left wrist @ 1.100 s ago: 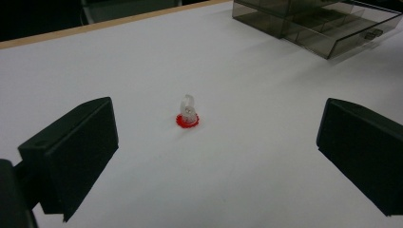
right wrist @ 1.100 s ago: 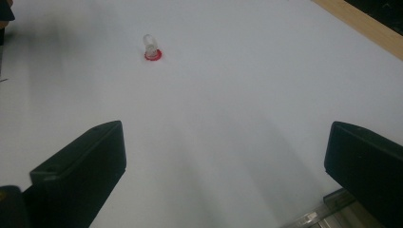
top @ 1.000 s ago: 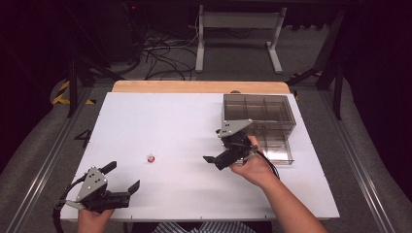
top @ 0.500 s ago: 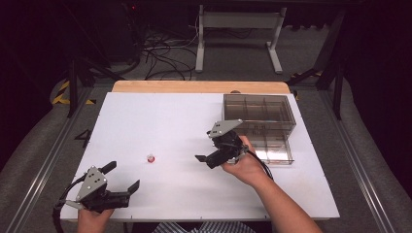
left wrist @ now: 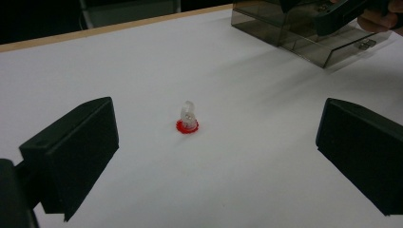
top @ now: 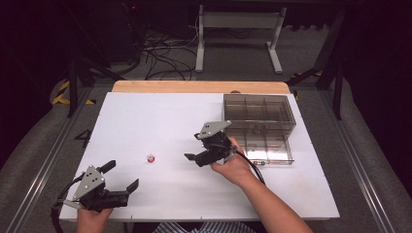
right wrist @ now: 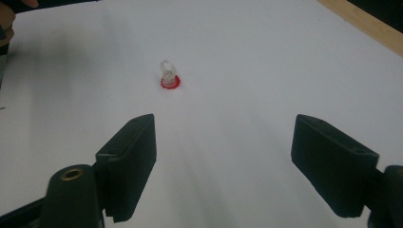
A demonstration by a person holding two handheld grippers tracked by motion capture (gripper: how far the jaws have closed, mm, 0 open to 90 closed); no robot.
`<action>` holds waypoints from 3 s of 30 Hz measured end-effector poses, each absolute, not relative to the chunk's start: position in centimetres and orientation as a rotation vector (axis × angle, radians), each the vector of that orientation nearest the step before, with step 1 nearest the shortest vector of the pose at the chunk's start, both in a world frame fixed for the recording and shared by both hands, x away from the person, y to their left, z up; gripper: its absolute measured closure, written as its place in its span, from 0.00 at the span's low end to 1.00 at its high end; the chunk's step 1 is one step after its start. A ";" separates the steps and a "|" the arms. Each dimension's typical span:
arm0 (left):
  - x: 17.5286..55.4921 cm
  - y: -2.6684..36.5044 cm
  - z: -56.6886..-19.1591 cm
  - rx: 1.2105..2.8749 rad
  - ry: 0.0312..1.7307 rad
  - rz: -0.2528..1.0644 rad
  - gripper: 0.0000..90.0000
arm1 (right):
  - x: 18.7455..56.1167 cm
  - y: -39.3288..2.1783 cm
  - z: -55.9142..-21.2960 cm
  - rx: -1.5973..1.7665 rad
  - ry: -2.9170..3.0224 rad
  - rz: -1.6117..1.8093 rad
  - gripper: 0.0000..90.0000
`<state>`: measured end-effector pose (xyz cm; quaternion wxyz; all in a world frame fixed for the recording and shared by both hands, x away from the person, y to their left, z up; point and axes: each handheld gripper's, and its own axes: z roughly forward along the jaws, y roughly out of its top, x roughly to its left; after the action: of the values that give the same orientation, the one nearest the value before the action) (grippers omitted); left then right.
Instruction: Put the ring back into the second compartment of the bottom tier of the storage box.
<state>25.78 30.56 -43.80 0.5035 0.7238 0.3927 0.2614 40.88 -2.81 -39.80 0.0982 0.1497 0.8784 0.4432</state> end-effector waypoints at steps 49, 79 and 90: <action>24.4 31.7 -43.9 1.726 0.990 0.652 0.02 | 42.5 5.8 -43.6 0.404 2.713 1.314 0.33; 23.4 32.4 -43.9 1.715 1.013 0.666 0.02 | 42.9 8.7 -45.9 0.404 2.754 1.311 0.39; 23.1 32.5 -43.9 1.715 1.018 0.669 0.02 | 42.9 9.6 -46.5 0.407 2.750 1.323 0.49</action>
<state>23.08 32.45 -43.93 0.4960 0.7079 0.4202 0.2760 42.89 9.61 -46.47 0.0315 0.1320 0.8928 0.4296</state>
